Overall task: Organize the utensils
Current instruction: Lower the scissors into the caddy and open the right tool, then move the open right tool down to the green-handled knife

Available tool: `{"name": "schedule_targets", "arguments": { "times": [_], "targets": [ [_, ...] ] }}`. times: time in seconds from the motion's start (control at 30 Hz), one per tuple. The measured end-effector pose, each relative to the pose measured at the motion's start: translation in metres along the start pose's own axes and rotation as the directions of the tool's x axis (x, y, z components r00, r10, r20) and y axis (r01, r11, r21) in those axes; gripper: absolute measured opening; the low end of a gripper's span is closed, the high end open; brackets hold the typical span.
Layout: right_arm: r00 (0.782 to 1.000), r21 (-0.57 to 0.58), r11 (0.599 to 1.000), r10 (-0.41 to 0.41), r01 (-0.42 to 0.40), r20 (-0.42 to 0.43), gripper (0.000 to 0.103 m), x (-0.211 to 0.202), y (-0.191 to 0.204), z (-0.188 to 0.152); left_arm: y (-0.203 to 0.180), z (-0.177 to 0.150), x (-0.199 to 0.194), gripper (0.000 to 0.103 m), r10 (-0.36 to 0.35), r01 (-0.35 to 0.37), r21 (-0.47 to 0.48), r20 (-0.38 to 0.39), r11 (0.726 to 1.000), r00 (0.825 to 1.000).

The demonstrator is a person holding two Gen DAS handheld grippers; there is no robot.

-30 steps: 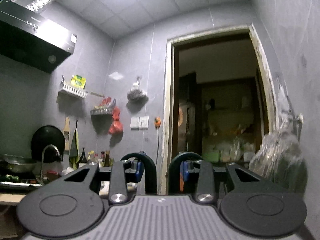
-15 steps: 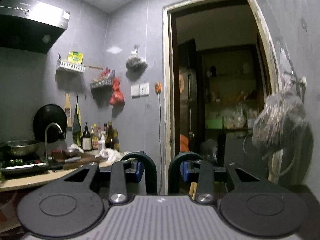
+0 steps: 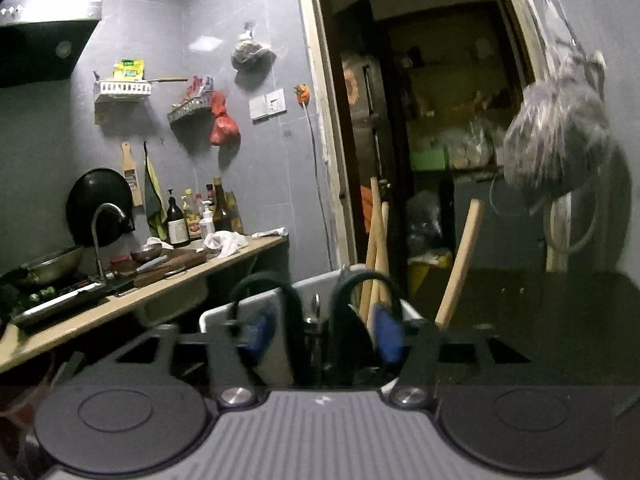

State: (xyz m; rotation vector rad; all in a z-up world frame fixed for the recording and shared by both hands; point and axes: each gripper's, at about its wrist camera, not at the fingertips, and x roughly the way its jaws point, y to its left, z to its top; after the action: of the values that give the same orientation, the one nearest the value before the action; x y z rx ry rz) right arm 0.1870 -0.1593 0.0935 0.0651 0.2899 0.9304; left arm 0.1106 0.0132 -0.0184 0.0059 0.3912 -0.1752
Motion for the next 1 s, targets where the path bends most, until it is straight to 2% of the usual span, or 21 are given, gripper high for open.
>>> {"name": "schedule_targets", "arguments": {
  "times": [0.23, 0.3, 0.33, 0.53, 0.7, 0.87, 1.0],
  "targets": [
    [0.999, 0.062, 0.998, 0.006, -0.008, 0.036, 0.068, -0.022, -0.009, -0.009, -0.001, 0.0, 0.001, 0.082, 0.005, -0.005, 0.003, -0.002, 1.0, 1.0],
    [0.999, 0.069, 0.998, -0.01, 0.006, 0.049, 0.094, -0.029, -0.01, -0.011, -0.001, 0.0, 0.001, 0.082, 0.007, -0.007, 0.003, -0.003, 1.0, 1.0],
    [0.998, 0.067, 0.998, -0.012, 0.008, 0.055, 0.101, -0.032, -0.01, -0.013, -0.001, 0.0, 0.001, 0.082, 0.007, -0.007, 0.004, -0.004, 1.0, 1.0],
    [0.997, 0.012, 1.0, -0.006, 0.005, 0.082, 0.102, -0.045, 0.001, -0.022, -0.003, 0.0, 0.001, 0.082, 0.012, -0.012, 0.005, -0.004, 1.0, 1.0],
    [0.985, 0.05, 0.999, -0.028, 0.019, 0.172, 0.103, -0.067, -0.002, -0.037, -0.004, 0.001, 0.001, 0.082, 0.014, -0.014, 0.007, -0.004, 1.0, 1.0],
    [0.952, 0.169, 0.979, -0.156, 0.114, 0.262, 0.103, -0.091, -0.019, -0.063, -0.004, 0.001, 0.0, 0.083, 0.014, -0.014, 0.004, -0.004, 1.0, 1.0],
    [0.934, 0.276, 0.944, -0.254, 0.182, 0.25, 0.103, -0.097, -0.037, -0.087, -0.004, 0.0, -0.001, 0.083, 0.011, -0.011, -0.002, -0.002, 1.0, 1.0]
  ]
}}
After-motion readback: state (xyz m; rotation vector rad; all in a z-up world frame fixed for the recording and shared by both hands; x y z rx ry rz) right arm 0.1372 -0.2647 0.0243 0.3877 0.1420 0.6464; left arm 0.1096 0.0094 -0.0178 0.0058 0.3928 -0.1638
